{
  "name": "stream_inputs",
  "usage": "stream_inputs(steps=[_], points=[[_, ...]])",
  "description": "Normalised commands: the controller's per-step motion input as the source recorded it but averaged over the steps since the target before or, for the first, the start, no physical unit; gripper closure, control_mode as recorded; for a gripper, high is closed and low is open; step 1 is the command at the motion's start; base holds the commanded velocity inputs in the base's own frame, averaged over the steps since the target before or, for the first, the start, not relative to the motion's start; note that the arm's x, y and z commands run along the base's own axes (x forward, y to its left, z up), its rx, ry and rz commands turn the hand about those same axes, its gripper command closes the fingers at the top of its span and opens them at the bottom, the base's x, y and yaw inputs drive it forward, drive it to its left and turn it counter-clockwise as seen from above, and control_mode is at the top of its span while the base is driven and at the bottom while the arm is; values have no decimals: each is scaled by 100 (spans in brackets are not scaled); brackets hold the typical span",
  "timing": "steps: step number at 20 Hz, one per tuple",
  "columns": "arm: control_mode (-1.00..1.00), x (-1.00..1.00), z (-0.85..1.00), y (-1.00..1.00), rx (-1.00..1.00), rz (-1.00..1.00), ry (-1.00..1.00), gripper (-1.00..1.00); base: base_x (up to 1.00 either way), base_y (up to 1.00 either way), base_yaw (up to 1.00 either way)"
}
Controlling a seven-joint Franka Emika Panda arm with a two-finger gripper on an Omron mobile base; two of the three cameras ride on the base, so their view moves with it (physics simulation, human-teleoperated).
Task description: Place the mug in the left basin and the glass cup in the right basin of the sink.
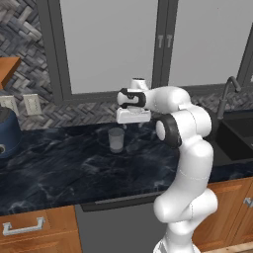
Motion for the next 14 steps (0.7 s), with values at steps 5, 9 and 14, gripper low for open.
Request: stream_inputs(steps=[5, 9, 14], points=[[-100, 0, 0, 16, 0, 0, 0, -100, 0, 0, 0], [-100, 0, 0, 18, 0, 0, 0, -100, 0, 0, 0], [-100, 0, 0, 17, 0, 0, 4, -100, 0, 0, 0]])
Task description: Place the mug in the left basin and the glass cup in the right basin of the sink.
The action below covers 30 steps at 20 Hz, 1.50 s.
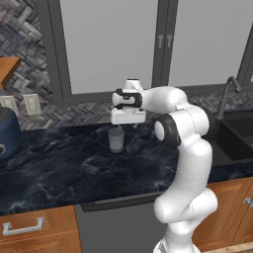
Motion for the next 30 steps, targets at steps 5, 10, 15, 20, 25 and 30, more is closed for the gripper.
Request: stream_inputs(steps=[5, 10, 15, 20, 25, 30], points=[[-100, 0, 0, 12, 0, 0, 2, -100, 0, 0, 0], [-100, 3, 0, 5, 0, 0, 0, -100, 0, 0, 0], [-100, 3, -9, 0, 0, 1, 0, -100, 0, 0, 0], [-100, 8, -15, 0, 0, 1, 0, -100, 0, 0, 0], [-100, 9, -11, 0, 0, 0, 0, -100, 0, 0, 0], [-100, 7, -12, 1, 0, 0, 0, -100, 0, 0, 0]])
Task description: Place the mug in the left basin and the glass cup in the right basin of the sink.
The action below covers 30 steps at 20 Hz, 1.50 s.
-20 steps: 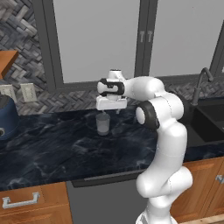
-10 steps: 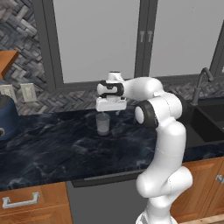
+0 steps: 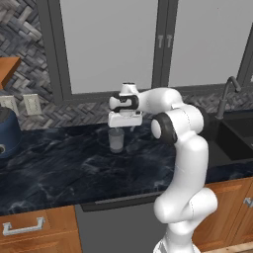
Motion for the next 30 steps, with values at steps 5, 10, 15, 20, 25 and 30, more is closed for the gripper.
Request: stream_inputs(steps=[5, 10, 15, 20, 25, 30], points=[[-100, 2, -16, 3, 0, 0, 0, -100, 0, 0, 0], [-100, 1, -6, 2, 0, 0, 0, -100, 0, 0, 0], [-100, 3, 0, 1, 0, 0, 1, -100, 0, 0, 0], [-100, 1, 0, 0, 0, 0, 1, -100, 0, 0, 0], [-100, 3, -2, 0, 0, 0, 0, -100, 0, 0, 0], [-100, 1, -11, 0, 0, 1, 0, -100, 0, 0, 0]])
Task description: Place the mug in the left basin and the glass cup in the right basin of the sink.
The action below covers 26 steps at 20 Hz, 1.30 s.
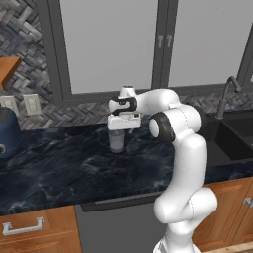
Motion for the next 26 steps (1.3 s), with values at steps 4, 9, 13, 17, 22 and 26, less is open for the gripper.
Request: stream_inputs(steps=[4, 9, 13, 17, 22, 26], points=[[-100, 0, -13, 0, 0, 1, 0, -100, 0, 0, 0], [-100, 0, -9, 0, 0, 1, 0, -100, 0, 0, 0], [-100, 0, -10, 0, 0, 1, 0, -100, 0, 0, 0], [-100, 2, -4, 0, 0, 0, 0, -100, 0, 0, 0], [-100, 0, 0, 0, 0, 0, 0, -100, 0, 0, 0], [-100, 0, 0, 0, 0, 0, 0, -100, 0, 0, 0]])
